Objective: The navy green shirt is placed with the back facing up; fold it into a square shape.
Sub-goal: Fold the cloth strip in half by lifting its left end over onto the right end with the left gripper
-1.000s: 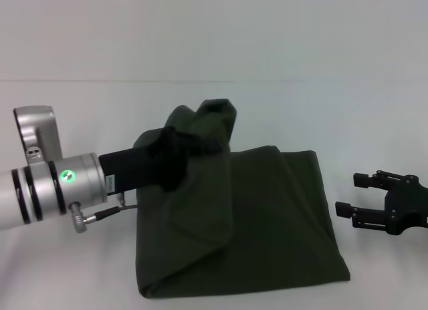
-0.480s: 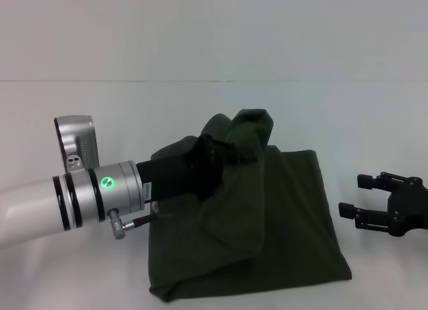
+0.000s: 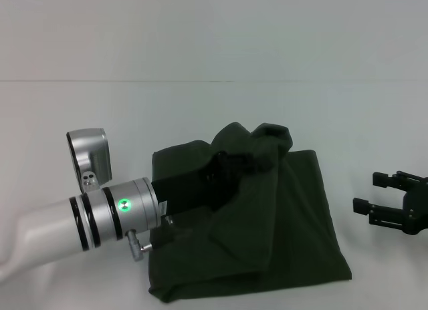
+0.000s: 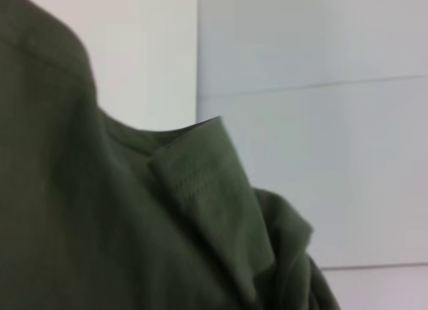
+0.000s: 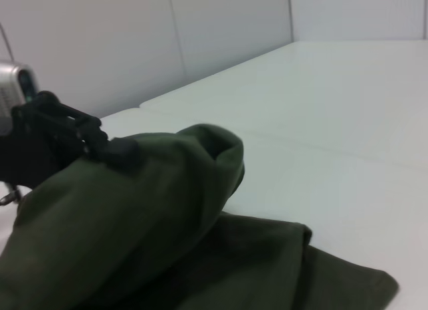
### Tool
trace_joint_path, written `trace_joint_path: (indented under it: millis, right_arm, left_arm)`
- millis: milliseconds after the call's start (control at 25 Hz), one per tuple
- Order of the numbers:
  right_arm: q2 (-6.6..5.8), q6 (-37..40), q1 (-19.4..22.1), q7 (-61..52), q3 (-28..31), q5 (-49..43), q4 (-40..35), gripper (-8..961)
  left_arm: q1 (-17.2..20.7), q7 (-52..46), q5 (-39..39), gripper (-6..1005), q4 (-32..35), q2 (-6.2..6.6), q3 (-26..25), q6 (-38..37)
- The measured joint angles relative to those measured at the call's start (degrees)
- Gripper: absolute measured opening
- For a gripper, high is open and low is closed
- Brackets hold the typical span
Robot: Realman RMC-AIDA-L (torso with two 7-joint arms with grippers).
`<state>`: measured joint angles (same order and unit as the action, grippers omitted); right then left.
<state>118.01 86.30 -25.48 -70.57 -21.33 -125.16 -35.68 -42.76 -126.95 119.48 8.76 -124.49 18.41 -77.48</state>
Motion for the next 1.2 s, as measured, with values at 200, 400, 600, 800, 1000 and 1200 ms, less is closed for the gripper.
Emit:
trace_joint_path:
  millis: [200,400,600,800,1000,1200]
  right_arm:
    - [-0.14,0.2,0.6,0.0,1.8,0.0,0.0,838]
    - [-0.31,0.2,1.1,0.0,2.8,0.1,-0.2,838]
    - [-0.37,1.1,1.5,0.1,5.5,0.1,-0.4,839]
    - [-0.29,0.9,1.5,0.1,5.9,0.1,-0.4,839]
    - [-0.18,0.7,1.4,0.8,5.9,0.1,-0.3,839]
    - [-0.01,0.7,1.5,0.8,5.9,0.1,-0.3,838]
  left_arm:
    - [0.7,2.4,-2.0,188,-2.1,-0.02,-1.0,1.1]
    - [0.4,2.2,-2.0,412,-3.4,-0.01,-1.3,1.5]
    - [0.0,2.5,-1.9,588,-6.1,-0.11,-1.4,2.7]
    - [-1.8,6.2,-2.2,872,-11.7,-0.23,-4.3,5.5]
    - [-4.4,8.0,-1.2,971,-13.7,-0.22,-4.0,5.5]
    - [-4.4,8.2,-0.8,968,-13.0,0.01,-4.0,4.2]
